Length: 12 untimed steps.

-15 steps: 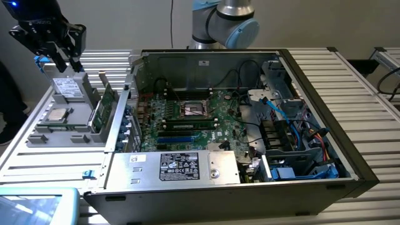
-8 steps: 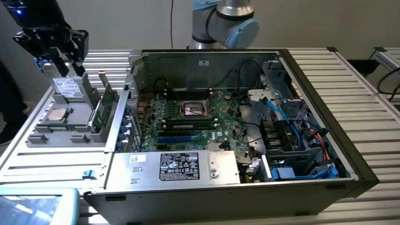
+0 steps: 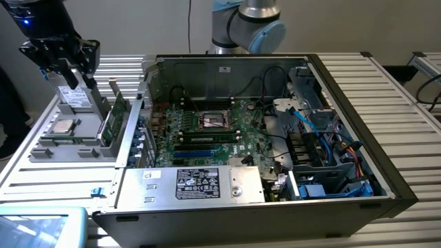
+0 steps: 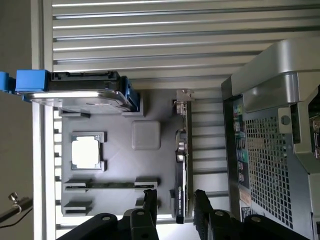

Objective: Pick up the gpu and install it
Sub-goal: 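Pick up the gpu and move the gpu toward the slot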

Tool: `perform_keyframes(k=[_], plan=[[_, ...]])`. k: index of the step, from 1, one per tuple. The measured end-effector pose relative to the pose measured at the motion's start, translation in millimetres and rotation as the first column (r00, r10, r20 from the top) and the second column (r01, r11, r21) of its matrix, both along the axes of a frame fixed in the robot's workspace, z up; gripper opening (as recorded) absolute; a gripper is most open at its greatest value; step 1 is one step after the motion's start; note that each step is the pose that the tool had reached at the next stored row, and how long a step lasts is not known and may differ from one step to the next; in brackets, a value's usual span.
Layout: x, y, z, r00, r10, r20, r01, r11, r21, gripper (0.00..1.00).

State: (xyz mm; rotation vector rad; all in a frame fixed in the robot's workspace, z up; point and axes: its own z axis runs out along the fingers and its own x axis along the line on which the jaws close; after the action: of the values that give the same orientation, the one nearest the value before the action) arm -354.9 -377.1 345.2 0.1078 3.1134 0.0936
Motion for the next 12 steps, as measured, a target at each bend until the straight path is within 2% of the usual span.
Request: perform_keyframes(k=[12], plan=[[3.7,-0.2,-21.8,1.0000,0.000,0.0000,0.000,1.0000,0.0001,0.44]])
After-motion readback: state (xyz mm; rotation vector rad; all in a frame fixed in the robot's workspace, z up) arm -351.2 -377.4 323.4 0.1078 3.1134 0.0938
